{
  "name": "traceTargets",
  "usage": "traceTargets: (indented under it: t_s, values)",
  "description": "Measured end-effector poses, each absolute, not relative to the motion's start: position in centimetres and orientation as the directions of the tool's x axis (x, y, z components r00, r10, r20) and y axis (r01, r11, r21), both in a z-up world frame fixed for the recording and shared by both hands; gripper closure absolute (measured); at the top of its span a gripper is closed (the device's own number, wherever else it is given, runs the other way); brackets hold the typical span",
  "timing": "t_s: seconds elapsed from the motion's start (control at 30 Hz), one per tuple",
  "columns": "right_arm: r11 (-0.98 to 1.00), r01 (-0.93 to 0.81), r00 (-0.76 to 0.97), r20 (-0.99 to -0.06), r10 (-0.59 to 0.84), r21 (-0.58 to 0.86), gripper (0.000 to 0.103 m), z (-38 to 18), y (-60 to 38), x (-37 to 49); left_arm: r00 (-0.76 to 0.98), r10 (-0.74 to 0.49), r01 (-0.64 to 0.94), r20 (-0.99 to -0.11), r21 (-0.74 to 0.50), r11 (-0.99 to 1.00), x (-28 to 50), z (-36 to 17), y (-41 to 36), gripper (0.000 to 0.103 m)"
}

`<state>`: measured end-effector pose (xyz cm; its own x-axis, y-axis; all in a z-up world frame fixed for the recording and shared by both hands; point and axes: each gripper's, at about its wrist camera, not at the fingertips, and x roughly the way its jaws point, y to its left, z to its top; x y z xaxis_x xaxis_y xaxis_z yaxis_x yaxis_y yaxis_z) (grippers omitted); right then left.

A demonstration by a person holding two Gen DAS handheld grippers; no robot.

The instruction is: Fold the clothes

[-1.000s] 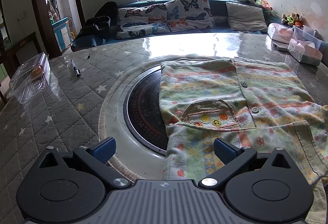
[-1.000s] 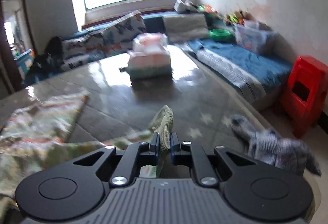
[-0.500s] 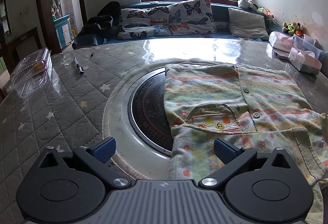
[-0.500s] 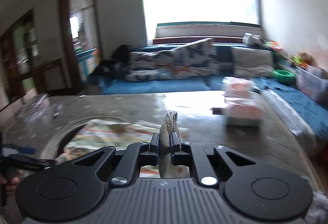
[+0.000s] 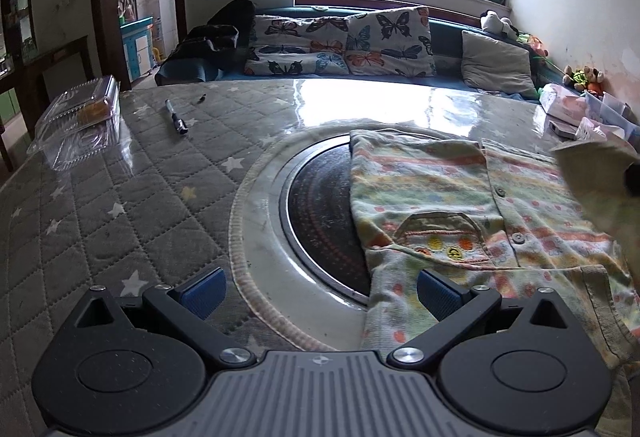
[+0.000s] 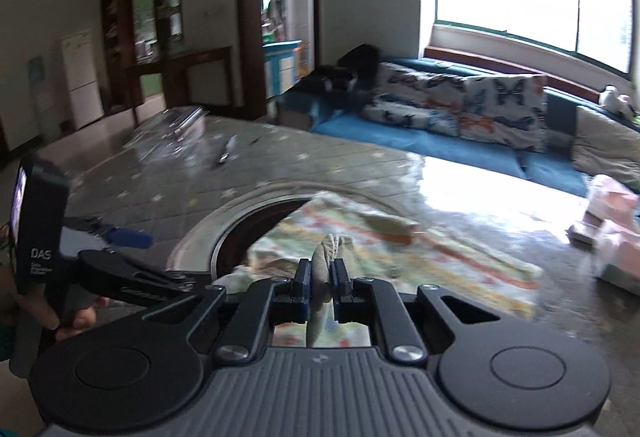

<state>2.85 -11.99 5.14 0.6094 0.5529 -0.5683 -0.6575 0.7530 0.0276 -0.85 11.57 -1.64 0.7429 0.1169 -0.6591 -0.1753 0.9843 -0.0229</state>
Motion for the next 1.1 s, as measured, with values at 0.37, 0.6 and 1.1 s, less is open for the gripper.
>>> traceTargets:
  t_s: [0.37,0.6,1.1]
  values:
    - [0.714,-0.698,0.566,-0.572,0.594,0.05,0.07,5.5,-12.3,2.2,0.741,0.129,-0.196,-0.659,-0.029,0.98,-0.7,-1.5,12.0,0.0]
    - [0.772,-0.636,0.577,-0.66,0.481,0.006,0.06,3.4,-16.7,2.8,0.747,0.099,-0.16,-0.657,-0.034,0.987,-0.4,-1.2,10.6,0.0]
    - [0.849,-0.524,0.538,-0.748,0.388,0.064,0.06,-1.7,-22.7,4.3,0.722,0.08,-0.088,-0.688,0.025,0.996,2.0,-2.5,7.1,0.0]
